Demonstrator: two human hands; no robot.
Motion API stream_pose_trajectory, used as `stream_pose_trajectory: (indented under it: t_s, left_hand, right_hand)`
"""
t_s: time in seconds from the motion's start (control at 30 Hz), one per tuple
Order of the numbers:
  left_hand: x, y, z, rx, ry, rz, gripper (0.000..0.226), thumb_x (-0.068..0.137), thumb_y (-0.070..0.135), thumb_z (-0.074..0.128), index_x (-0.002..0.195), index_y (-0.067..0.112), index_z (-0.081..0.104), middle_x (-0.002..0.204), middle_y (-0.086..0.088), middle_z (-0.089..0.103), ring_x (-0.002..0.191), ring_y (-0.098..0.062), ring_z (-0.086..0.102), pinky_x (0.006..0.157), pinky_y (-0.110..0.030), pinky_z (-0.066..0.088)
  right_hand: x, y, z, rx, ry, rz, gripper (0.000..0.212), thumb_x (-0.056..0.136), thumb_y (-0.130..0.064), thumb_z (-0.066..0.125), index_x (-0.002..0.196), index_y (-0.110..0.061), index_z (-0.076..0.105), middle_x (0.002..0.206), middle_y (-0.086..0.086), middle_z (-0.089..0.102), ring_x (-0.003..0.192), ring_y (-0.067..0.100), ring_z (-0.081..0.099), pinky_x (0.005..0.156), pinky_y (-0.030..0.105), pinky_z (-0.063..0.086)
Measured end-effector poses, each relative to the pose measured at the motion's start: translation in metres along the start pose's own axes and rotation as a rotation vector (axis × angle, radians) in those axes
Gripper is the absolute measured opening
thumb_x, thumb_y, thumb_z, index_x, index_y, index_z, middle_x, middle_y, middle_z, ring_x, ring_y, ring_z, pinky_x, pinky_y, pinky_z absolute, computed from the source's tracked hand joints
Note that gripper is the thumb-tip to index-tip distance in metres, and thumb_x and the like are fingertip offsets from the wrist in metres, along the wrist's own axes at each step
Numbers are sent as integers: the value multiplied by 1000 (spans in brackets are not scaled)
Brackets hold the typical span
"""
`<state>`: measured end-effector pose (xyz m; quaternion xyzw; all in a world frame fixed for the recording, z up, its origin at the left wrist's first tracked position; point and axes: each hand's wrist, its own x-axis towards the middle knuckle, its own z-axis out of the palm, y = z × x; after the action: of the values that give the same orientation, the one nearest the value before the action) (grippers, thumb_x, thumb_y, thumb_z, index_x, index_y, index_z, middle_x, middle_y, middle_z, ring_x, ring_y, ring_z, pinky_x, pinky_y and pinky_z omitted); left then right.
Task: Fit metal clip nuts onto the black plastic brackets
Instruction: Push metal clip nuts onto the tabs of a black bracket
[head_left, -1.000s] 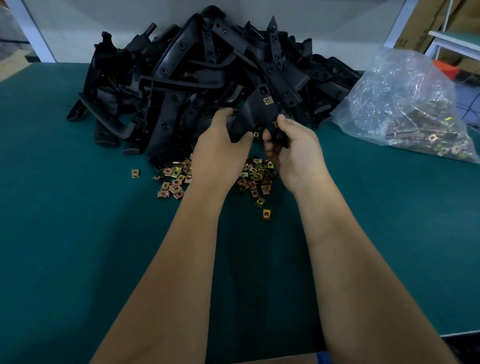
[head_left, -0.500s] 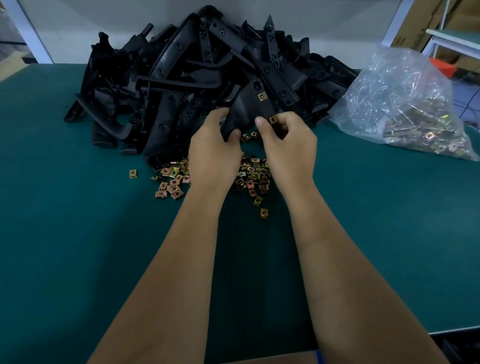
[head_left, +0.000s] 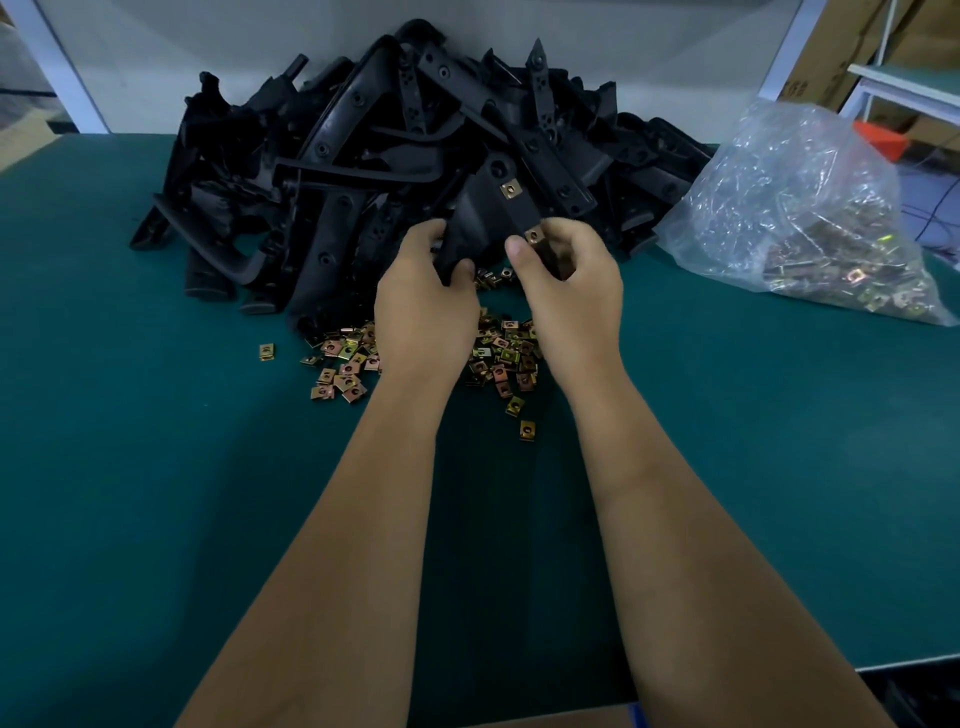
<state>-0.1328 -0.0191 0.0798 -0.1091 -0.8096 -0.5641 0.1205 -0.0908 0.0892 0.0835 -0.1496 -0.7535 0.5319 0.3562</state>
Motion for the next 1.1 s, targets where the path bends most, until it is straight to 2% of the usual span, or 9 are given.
stream_pose_trajectory:
  t_s: [0.1,0.3,0.4,0.53,0.67,0.8,0.87,1.0,1.1]
  left_hand:
    - [3,-1,-3,-94,62,-60,45,99,21,58,142,16,49,114,13,54,103,-2,50,81,-11,39]
    - [8,4,-15,-742,187,-358,7,97,11,61,102,9,57,99,-5,67,85,-15,67,86,-33,57]
    - [8,3,-19,-1108,158,-456,15,96,5,63,88,10,51,97,-8,69,89,-21,73,82,-36,61]
    - [8,1,-20,-1089,132,-457,23,92,4,67,83,14,48,103,-10,69,97,-23,71,77,-33,60]
    - [9,-1,-18,-1140,148,-455,41,92,13,69,127,16,48,115,-6,68,98,-22,73,77,-34,61]
    - [6,3,-12,-1002,169,-419,15,94,14,67,105,23,62,114,-1,68,98,-19,71,73,-24,58]
    - [3,6,-6,-1015,231,-439,10,94,12,68,98,21,65,112,-2,70,100,-19,70,70,-23,57]
    - [-10,12,8,-977,239,-400,10,89,6,72,88,16,69,91,1,74,86,-13,72,72,-25,57]
    - [-21,23,20,-837,211,-290,14,87,5,73,81,14,65,79,4,70,73,-6,67,72,-21,54]
  right_hand:
    - [-3,-1,2,30,-48,30,42,89,-37,69,127,-25,56,92,-20,56,81,-21,52,68,0,39]
    - [-13,-4,11,-8,-302,-5,13,93,-34,61,98,-24,69,87,-12,66,80,-4,59,67,8,44]
    - [-16,-7,17,35,-370,-6,14,92,-32,62,99,-22,71,88,-13,68,82,-3,62,72,14,49]
    - [-10,-10,13,233,-255,149,7,86,-16,71,85,-22,72,67,-12,66,58,4,58,58,20,49]
    - [1,-5,0,602,-80,412,14,85,-14,74,75,-17,65,69,-3,58,53,7,50,55,22,44]
    - [3,-2,-5,977,-96,443,15,88,-26,71,91,-12,65,75,0,62,62,9,57,64,22,51]
    - [0,-4,-1,969,-177,381,10,88,-23,69,92,-13,67,76,-2,66,66,9,60,67,22,52]
    - [-13,-8,15,533,-185,355,6,93,-15,65,90,-14,70,79,0,68,76,18,62,76,33,54]
    - [-14,-15,10,594,-100,394,26,94,-18,63,71,-8,57,63,4,54,65,20,54,64,30,48]
